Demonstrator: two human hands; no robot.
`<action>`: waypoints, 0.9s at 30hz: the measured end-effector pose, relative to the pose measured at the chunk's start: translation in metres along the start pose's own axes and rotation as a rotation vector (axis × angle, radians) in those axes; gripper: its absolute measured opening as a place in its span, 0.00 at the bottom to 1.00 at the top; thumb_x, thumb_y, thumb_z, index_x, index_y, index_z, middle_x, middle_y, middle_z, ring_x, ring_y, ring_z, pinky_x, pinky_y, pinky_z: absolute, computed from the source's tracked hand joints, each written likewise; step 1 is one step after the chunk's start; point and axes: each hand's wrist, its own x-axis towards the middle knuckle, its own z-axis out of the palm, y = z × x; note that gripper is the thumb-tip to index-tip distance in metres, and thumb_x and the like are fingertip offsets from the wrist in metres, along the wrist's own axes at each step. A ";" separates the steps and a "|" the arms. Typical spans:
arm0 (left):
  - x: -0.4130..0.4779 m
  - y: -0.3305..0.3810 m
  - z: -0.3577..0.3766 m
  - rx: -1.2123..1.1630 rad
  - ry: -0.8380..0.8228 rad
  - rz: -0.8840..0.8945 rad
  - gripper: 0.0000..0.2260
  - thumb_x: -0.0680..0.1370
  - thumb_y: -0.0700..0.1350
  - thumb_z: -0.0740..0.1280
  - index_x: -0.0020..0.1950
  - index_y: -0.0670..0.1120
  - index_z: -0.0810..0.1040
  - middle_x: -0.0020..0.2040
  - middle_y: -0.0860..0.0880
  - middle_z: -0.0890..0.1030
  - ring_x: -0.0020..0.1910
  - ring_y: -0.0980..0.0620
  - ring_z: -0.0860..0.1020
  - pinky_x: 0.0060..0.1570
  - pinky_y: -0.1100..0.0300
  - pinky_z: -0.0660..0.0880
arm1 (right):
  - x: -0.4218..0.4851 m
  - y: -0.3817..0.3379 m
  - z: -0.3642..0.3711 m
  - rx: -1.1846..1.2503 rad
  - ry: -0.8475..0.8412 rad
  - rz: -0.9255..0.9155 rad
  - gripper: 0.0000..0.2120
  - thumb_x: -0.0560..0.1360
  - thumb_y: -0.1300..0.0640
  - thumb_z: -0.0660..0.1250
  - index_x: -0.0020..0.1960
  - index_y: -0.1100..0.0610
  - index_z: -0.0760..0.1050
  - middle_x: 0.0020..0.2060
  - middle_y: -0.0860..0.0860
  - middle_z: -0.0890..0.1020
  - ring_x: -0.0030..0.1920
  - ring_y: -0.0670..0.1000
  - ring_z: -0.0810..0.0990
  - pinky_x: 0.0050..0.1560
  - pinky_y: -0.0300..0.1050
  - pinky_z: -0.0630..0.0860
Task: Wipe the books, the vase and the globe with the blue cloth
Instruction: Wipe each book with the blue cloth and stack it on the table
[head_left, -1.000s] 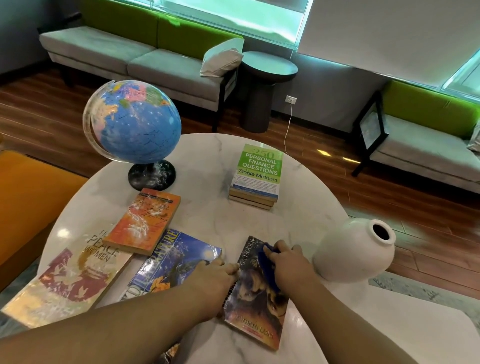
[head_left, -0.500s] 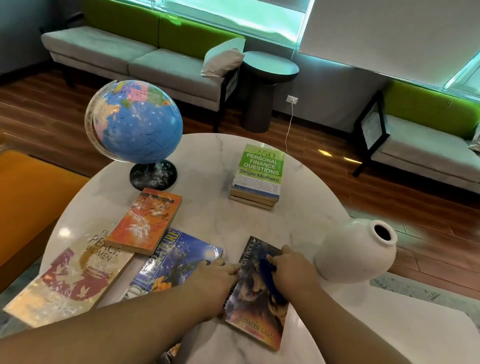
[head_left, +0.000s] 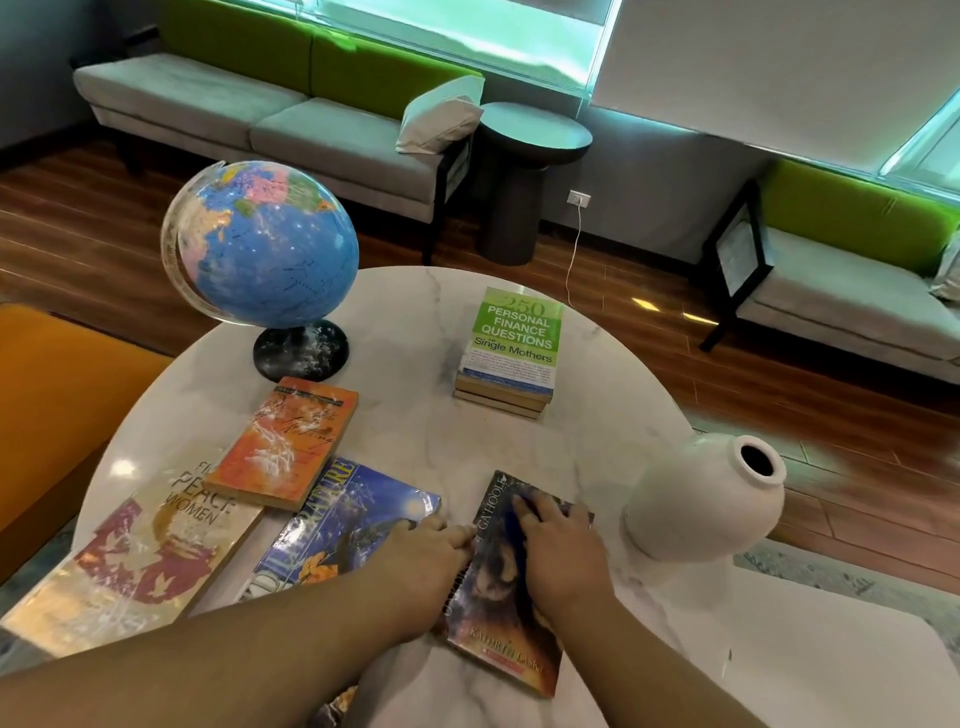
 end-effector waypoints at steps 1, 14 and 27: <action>0.000 0.001 0.001 0.001 0.004 0.000 0.35 0.74 0.49 0.70 0.77 0.50 0.57 0.78 0.55 0.52 0.74 0.47 0.56 0.66 0.48 0.63 | -0.006 -0.005 0.001 0.007 0.024 -0.059 0.28 0.73 0.53 0.66 0.71 0.41 0.66 0.67 0.44 0.71 0.53 0.57 0.73 0.45 0.49 0.76; -0.002 0.002 0.002 -0.016 -0.005 -0.008 0.35 0.74 0.49 0.70 0.77 0.50 0.56 0.79 0.55 0.50 0.74 0.49 0.56 0.67 0.48 0.60 | -0.010 0.008 0.007 0.040 0.019 -0.156 0.25 0.79 0.54 0.58 0.74 0.40 0.60 0.73 0.41 0.64 0.61 0.57 0.69 0.52 0.47 0.72; -0.002 0.000 0.004 -0.018 -0.004 0.005 0.38 0.74 0.52 0.70 0.78 0.50 0.54 0.79 0.55 0.48 0.74 0.48 0.56 0.67 0.46 0.60 | 0.035 0.022 -0.003 -0.012 -0.006 -0.099 0.25 0.81 0.56 0.54 0.75 0.40 0.56 0.75 0.37 0.58 0.60 0.54 0.67 0.52 0.45 0.71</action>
